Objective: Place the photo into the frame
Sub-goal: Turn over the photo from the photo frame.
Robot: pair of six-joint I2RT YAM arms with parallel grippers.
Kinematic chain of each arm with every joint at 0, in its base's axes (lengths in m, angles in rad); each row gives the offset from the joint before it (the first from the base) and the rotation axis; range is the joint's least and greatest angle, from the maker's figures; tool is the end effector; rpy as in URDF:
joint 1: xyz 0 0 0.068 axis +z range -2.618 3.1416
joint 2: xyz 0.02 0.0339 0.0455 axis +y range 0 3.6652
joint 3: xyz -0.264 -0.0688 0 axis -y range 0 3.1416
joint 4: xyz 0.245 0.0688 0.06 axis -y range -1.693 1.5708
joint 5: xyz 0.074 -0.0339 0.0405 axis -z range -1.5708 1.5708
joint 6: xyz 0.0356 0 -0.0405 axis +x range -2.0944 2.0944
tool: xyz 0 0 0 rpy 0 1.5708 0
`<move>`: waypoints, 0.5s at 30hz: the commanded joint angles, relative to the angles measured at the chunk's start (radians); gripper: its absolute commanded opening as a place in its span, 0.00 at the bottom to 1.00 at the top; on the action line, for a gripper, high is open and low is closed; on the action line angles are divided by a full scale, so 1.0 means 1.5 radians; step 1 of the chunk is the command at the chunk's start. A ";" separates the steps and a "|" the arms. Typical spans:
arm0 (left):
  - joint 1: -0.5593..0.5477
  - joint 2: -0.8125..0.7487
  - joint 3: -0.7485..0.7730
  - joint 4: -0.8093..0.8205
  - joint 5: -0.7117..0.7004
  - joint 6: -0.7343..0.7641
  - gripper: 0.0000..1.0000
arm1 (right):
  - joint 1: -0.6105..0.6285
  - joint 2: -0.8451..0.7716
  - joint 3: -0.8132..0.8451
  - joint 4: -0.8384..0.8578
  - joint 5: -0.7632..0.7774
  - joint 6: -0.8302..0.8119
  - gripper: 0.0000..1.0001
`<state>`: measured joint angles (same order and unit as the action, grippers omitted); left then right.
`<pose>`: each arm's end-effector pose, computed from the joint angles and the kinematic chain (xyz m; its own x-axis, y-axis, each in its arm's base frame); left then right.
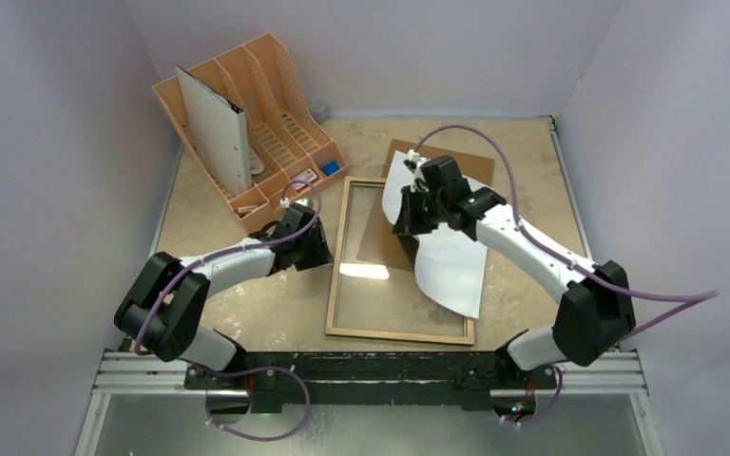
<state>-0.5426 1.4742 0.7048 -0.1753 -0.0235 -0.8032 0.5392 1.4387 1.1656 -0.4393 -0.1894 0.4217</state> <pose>0.2372 -0.1421 0.1601 -0.8449 -0.3306 -0.4206 -0.1491 0.9005 -0.4084 0.2710 0.1699 0.2957 -0.7682 0.0088 -0.6401 -0.3421 0.8396 0.4220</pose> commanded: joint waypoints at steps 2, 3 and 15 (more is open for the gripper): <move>0.004 0.001 0.010 0.028 -0.013 -0.012 0.40 | 0.073 0.015 -0.031 0.099 -0.093 0.071 0.00; 0.004 0.001 0.010 0.028 -0.015 -0.011 0.40 | 0.088 0.022 -0.036 0.109 -0.093 0.083 0.00; 0.009 -0.022 0.013 0.000 -0.053 -0.001 0.41 | 0.164 0.103 -0.053 0.152 -0.048 0.091 0.00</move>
<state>-0.5377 1.4727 0.7048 -0.1741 -0.0677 -0.8036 0.7876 1.5856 1.0878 -0.2237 -0.3035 0.5686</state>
